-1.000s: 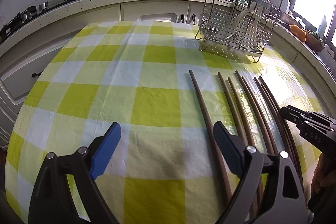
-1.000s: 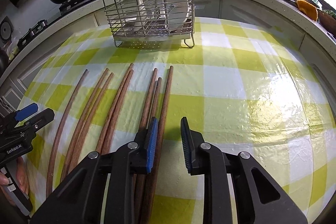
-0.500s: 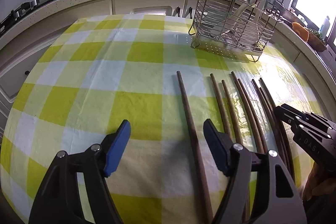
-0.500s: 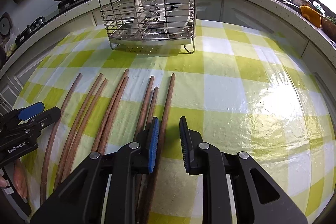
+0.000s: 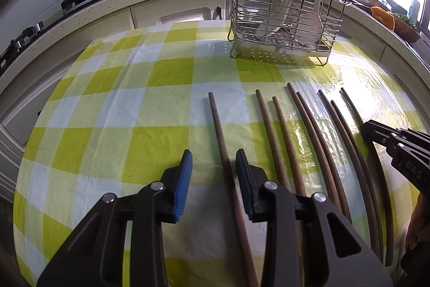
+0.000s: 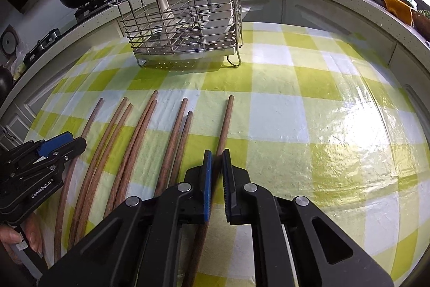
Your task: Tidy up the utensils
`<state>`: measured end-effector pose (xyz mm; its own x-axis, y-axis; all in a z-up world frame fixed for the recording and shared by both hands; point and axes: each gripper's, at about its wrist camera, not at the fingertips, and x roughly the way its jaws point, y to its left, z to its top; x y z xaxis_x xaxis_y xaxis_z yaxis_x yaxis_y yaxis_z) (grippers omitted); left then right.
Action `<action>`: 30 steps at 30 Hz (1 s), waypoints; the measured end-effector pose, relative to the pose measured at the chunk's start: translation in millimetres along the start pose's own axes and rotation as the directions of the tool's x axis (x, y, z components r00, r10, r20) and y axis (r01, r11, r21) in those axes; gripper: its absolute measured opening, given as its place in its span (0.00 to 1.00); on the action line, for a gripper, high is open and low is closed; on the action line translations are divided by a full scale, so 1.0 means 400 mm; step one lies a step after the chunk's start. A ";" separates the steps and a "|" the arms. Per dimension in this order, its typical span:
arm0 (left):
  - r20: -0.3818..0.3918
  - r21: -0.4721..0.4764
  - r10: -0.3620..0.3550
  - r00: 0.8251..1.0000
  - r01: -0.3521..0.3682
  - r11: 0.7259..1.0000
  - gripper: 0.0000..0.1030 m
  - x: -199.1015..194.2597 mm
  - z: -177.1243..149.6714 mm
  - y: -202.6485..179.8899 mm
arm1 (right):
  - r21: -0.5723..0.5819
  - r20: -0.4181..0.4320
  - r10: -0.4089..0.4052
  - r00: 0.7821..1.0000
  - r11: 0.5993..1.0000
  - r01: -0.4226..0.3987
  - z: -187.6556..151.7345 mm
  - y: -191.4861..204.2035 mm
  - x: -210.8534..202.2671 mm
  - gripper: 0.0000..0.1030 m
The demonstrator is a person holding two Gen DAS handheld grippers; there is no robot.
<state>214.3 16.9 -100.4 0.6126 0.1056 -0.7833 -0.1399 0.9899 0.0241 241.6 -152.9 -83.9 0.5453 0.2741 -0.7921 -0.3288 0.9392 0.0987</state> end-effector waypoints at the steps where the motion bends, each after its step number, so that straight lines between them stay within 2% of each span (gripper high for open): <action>1: -0.002 0.004 0.000 1.000 0.000 1.000 0.32 0.002 0.001 -0.002 | -0.013 -0.006 -0.008 1.000 1.000 0.008 0.005 0.004 0.003 0.09; 5: -0.006 0.019 -0.013 1.000 0.013 1.000 0.27 0.006 0.007 -0.006 | -0.048 -0.020 -0.035 0.999 0.998 0.034 0.022 0.017 0.016 0.09; 9: 0.010 0.032 -0.022 1.000 0.022 0.999 0.08 0.005 0.003 -0.005 | -0.073 -0.009 -0.054 0.999 0.996 0.053 0.017 0.029 0.016 0.08; 15: 0.017 -0.030 -0.094 0.995 0.094 0.995 0.06 0.003 0.009 0.038 | -0.020 0.039 -0.016 0.999 1.000 0.017 0.000 0.010 -0.010 0.06; 23: 0.158 -0.043 -0.086 0.984 0.094 0.995 0.06 -0.104 0.049 0.071 | 0.010 0.202 0.032 0.979 0.999 -0.035 0.017 -0.003 -0.121 0.07; 30: 0.263 -0.029 -0.087 0.961 0.098 0.995 0.06 -0.213 0.096 0.089 | 0.000 0.311 0.033 0.950 0.999 -0.034 0.058 0.010 -0.226 0.07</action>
<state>186.9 47.0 -9.2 0.8055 0.0408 -0.5912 -0.1020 0.9923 -0.0706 208.8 -168.9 2.1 0.7470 0.3552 -0.5620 -0.3471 0.9293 0.1259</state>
